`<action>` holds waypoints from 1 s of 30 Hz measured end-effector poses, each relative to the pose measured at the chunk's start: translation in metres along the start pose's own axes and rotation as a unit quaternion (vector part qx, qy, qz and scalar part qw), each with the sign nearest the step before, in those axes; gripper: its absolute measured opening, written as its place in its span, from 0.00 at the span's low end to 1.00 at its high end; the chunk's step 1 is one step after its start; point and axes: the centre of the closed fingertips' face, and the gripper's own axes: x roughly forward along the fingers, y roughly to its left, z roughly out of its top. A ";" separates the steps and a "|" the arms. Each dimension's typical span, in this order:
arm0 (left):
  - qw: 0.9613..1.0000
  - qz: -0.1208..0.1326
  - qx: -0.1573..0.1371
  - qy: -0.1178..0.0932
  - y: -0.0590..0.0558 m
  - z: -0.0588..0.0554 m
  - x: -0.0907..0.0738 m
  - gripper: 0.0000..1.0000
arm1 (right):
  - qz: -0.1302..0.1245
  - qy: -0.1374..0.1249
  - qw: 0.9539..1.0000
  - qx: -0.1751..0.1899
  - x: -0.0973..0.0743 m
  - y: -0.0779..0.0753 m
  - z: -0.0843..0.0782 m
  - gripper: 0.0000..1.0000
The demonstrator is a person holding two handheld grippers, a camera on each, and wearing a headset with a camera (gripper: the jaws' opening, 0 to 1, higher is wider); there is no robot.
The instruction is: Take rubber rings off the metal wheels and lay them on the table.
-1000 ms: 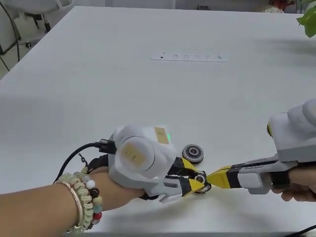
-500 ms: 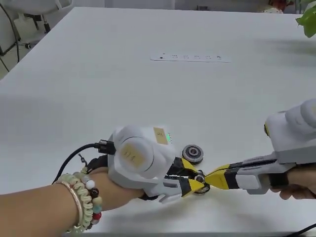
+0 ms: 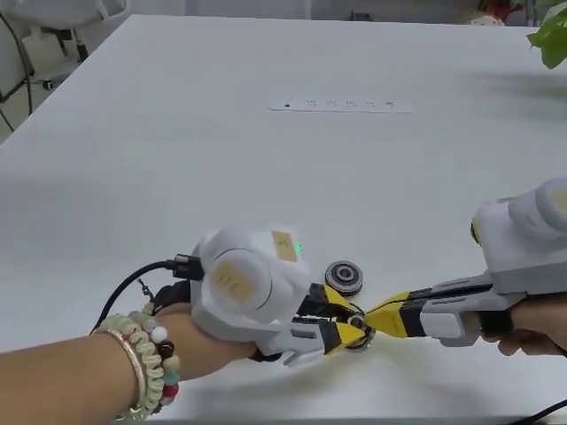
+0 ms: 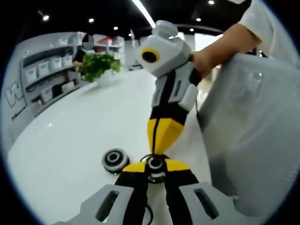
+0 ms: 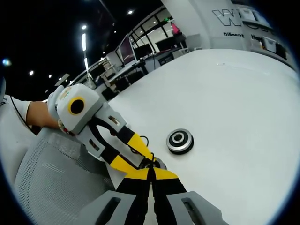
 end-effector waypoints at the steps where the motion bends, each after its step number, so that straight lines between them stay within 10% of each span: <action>1: 1.000 0.000 0.003 -0.001 0.000 0.000 0.000 0.14 | -0.001 0.000 1.000 0.001 0.000 0.000 0.000 0.00; 18: 1.000 -0.022 0.006 -0.002 -0.007 0.013 -0.009 0.16 | -0.014 -0.001 1.000 0.008 -0.001 -0.003 0.003 0.00; 30: 0.999 -0.043 -0.005 -0.027 -0.003 0.044 -0.041 0.41 | -0.012 -0.006 1.000 0.009 -0.005 0.000 0.006 0.00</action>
